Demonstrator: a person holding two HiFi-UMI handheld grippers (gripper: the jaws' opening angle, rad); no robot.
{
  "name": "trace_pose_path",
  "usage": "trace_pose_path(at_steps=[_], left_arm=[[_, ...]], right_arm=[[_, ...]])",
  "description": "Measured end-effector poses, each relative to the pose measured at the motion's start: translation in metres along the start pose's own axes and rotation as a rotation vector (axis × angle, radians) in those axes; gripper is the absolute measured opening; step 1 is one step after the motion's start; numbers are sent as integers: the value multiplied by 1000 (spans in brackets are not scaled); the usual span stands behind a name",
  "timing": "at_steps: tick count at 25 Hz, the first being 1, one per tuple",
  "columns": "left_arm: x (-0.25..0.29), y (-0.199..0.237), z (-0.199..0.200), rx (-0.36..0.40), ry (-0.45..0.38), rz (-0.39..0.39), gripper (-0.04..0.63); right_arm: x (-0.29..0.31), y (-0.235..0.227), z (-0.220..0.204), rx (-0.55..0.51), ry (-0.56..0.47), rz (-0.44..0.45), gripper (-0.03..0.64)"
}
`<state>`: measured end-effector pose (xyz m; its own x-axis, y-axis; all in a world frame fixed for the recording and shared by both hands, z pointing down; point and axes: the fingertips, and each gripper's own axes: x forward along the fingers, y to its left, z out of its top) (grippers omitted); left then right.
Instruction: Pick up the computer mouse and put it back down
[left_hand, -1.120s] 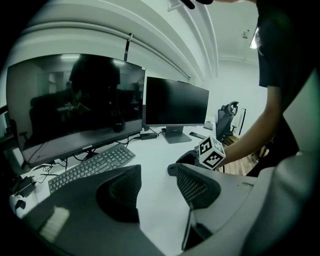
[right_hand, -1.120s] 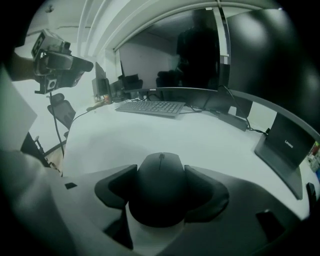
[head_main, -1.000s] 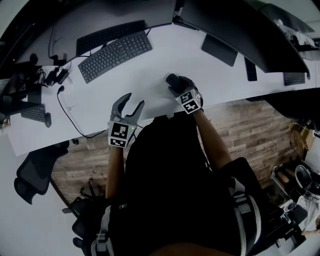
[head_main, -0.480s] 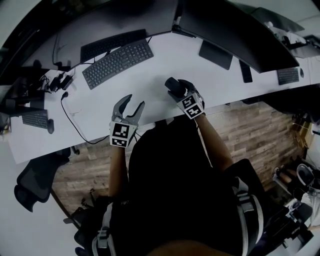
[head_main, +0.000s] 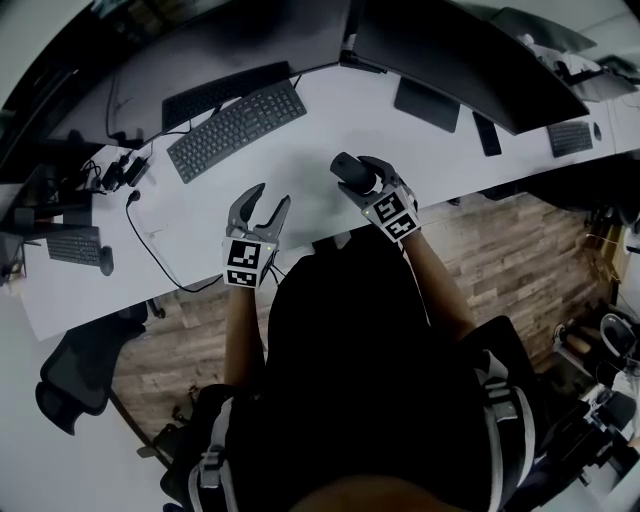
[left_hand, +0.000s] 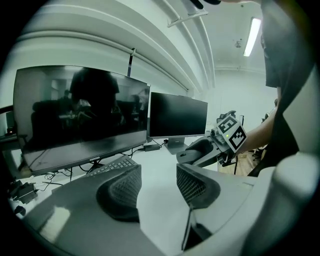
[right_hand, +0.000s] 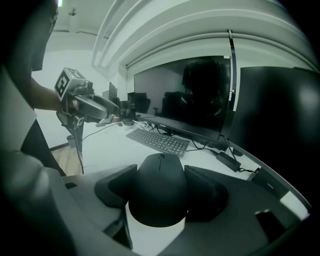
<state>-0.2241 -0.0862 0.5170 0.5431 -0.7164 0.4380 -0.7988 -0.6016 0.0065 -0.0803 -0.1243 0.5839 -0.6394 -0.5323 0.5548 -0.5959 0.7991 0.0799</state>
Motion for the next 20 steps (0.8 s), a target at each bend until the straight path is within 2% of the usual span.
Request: trace_pose_path(at_steps=[6, 20], left_arm=[[0, -3, 4, -10, -23, -6, 218], [1, -5, 7, -16, -39, -10, 215]], right_arm=[[-14, -1, 9, 7, -18, -9, 296], [-31, 3, 31, -63, -40, -6, 296]])
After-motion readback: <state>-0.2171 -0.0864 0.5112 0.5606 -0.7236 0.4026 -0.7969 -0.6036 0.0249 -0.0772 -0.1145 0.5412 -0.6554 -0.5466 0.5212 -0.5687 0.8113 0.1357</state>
